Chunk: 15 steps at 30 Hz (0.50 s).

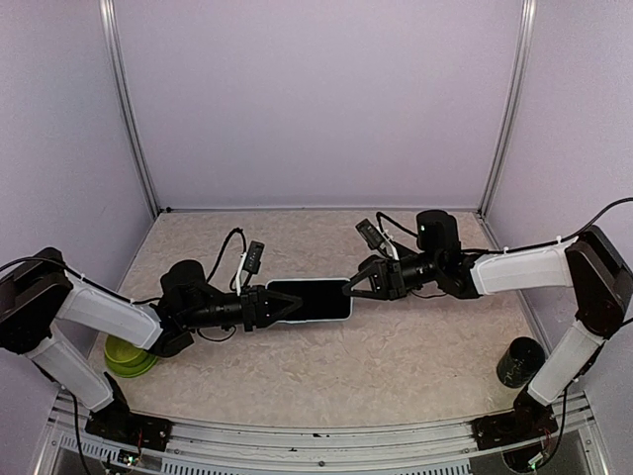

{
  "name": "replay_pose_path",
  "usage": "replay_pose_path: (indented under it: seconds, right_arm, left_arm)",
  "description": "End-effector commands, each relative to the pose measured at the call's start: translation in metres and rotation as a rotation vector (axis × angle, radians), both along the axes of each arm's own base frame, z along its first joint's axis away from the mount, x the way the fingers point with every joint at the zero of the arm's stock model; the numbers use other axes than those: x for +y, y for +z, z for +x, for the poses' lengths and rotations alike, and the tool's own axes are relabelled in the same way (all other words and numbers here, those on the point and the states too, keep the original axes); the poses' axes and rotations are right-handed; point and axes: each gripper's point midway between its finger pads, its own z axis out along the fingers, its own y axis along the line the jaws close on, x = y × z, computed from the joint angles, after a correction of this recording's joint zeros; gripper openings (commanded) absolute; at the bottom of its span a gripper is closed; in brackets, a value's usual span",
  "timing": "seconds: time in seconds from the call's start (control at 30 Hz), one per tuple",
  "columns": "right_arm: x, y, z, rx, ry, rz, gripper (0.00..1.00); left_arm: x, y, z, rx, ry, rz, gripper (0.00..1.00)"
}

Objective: Put the phone into the phone case
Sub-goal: Press the corner of the phone case at the bottom right corner of the phone case.

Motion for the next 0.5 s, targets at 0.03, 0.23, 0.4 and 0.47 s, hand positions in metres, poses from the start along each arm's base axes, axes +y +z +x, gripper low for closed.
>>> replay_pose_path:
  seconds: [0.03, 0.23, 0.4, 0.47]
  right_arm:
    - [0.003, 0.011, 0.022, -0.026, -0.091, -0.018, 0.00]
    - [0.003, 0.009, 0.020, 0.003, -0.073, -0.020, 0.32]
    - [0.003, 0.001, 0.018, 0.035, -0.060, -0.029, 0.48]
    - [0.002, -0.001, 0.017, 0.042, -0.059, -0.029, 0.50]
  left_arm:
    - [-0.002, 0.006, 0.014, -0.030, 0.053, -0.008, 0.00]
    - [-0.002, 0.006, 0.016, -0.017, 0.064, -0.021, 0.00]
    - [0.005, 0.014, 0.017, -0.023, 0.084, -0.062, 0.00]
    - [0.009, 0.017, 0.017, -0.025, 0.091, -0.077, 0.00]
